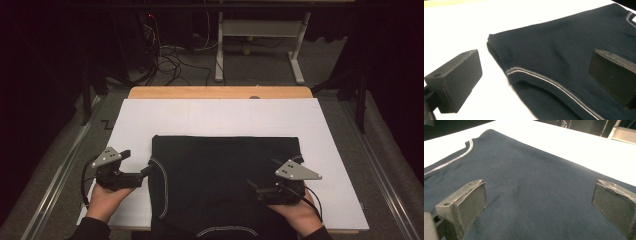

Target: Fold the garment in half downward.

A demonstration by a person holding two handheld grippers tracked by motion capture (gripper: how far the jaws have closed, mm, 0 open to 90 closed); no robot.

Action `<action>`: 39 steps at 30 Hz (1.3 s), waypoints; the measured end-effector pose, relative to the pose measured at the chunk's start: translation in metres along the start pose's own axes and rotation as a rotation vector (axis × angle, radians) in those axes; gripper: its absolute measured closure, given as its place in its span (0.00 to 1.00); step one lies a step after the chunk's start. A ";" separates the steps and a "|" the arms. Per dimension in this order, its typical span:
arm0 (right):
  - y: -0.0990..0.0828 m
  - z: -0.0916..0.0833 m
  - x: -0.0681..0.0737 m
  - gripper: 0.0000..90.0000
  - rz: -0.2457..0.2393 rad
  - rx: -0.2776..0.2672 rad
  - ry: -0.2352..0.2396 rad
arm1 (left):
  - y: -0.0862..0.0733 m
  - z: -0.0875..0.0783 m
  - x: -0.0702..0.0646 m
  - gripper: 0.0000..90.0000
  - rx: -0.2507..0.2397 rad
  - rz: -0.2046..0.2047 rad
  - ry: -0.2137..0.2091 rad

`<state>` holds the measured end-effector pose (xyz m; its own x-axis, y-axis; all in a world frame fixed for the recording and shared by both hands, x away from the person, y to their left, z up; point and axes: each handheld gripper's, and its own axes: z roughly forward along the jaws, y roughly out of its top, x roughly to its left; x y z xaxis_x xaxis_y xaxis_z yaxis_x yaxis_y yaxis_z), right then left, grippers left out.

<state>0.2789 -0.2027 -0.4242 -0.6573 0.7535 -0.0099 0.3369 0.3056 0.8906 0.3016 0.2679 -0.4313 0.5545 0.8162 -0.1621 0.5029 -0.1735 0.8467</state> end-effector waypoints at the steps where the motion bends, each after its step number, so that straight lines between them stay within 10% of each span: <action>1: 0.002 0.003 0.002 0.00 -0.001 0.001 0.007 | 0.001 0.001 0.001 0.00 -0.001 -0.002 0.002; 39: 0.023 0.090 0.141 0.00 -0.142 0.058 0.251 | 0.058 0.038 0.020 0.00 0.004 -0.027 -0.030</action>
<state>0.2547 -0.0367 -0.4459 -0.8442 0.5358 -0.0137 0.2625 0.4356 0.8610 0.3668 0.2530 -0.4049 0.5601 0.8038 -0.2006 0.5211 -0.1537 0.8395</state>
